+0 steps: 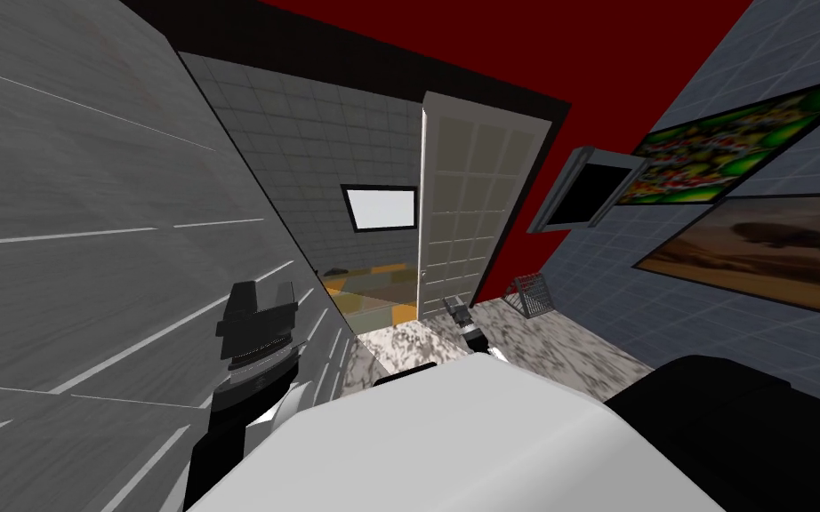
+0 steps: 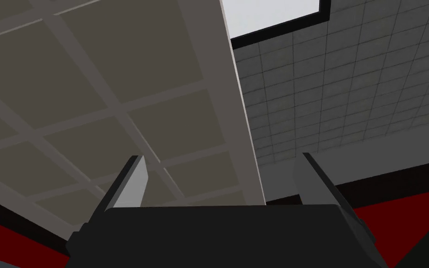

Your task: Pull the door open

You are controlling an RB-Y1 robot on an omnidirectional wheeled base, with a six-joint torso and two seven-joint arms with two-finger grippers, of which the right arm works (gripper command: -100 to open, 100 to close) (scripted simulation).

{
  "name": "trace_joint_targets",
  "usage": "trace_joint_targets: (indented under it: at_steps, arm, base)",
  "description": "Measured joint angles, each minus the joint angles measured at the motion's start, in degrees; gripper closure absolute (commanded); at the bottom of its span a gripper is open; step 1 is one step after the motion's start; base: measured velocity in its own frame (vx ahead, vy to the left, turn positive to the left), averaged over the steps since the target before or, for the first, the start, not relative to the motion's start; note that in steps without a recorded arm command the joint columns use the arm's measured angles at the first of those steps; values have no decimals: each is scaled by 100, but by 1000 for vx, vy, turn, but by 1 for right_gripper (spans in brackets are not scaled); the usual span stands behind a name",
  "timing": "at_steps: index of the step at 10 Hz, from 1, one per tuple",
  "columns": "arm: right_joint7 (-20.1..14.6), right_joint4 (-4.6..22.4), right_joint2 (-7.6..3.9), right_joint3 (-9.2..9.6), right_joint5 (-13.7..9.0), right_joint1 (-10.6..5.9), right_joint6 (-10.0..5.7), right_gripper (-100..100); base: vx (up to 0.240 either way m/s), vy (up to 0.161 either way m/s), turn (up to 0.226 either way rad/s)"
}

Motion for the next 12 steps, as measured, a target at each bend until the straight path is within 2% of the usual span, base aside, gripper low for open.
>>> trace_joint_targets:
  at_steps: [3, 5, 8, 12]
  arm:
    - [240, 366, -4, -105, 159, -55, -121, -100]
    - [435, 686, 9, -185, 288, -151, -191, -100]
    - [682, 983, 34, -283, 488, -145, -277, -100]
    - [1044, 1612, 28, -454, 730, -304, -446, -100]
  base:
    - [100, 29, -38]
    - [147, 39, -38]
    - [148, 30, -35]
    - [184, 40, -46]
